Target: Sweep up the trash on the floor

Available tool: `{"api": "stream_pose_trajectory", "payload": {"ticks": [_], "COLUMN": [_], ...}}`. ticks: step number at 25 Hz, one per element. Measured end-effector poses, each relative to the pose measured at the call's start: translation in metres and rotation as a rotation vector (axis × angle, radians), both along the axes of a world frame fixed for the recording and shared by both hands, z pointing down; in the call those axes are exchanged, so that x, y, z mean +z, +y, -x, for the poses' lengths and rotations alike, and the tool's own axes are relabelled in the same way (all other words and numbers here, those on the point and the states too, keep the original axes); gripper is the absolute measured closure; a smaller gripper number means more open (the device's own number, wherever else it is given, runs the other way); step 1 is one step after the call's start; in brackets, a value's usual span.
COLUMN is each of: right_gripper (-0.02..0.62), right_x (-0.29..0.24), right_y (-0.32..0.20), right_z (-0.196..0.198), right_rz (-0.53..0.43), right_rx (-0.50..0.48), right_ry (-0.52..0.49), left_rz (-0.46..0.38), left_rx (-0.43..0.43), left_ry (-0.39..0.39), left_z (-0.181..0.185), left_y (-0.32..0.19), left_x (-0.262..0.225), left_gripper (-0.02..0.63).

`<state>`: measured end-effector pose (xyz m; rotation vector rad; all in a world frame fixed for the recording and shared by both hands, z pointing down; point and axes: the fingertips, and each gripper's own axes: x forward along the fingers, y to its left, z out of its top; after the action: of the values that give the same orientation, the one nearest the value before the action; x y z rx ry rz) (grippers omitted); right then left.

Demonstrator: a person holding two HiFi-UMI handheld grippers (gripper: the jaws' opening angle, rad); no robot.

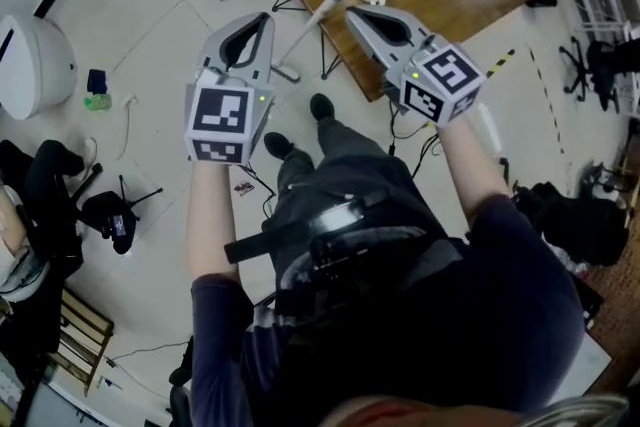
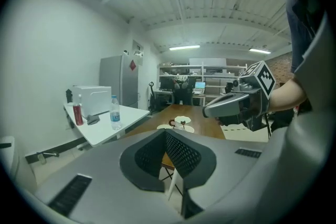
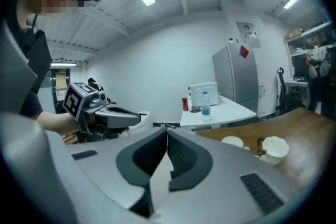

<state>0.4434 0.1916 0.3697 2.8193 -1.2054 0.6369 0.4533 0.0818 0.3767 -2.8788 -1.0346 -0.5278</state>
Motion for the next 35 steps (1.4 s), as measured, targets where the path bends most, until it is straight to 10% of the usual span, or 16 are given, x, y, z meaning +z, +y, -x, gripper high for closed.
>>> {"api": "stream_pose_trajectory", "payload": {"ticks": [5, 7, 14, 35], "right_gripper": [0.556, 0.411, 0.38, 0.48], "right_x": [0.022, 0.03, 0.086, 0.127], "right_y": [0.024, 0.025, 0.015, -0.029], "right_z": [-0.026, -0.034, -0.055, -0.066], "right_rz": [0.058, 0.076, 0.195, 0.117], "right_rx": [0.027, 0.018, -0.035, -0.153], "right_ry": [-0.018, -0.02, -0.001, -0.013], "left_rz": [-0.043, -0.054, -0.075, -0.061], "left_rx": [-0.022, -0.032, -0.044, -0.3], "left_ry": [-0.031, -0.046, -0.102, -0.214], "left_z": [-0.029, -0.035, -0.045, -0.003], "left_y": [0.015, 0.017, 0.032, -0.058], "left_x": [0.012, 0.018, 0.047, 0.074], "left_gripper": [0.601, 0.601, 0.601, 0.601]}}
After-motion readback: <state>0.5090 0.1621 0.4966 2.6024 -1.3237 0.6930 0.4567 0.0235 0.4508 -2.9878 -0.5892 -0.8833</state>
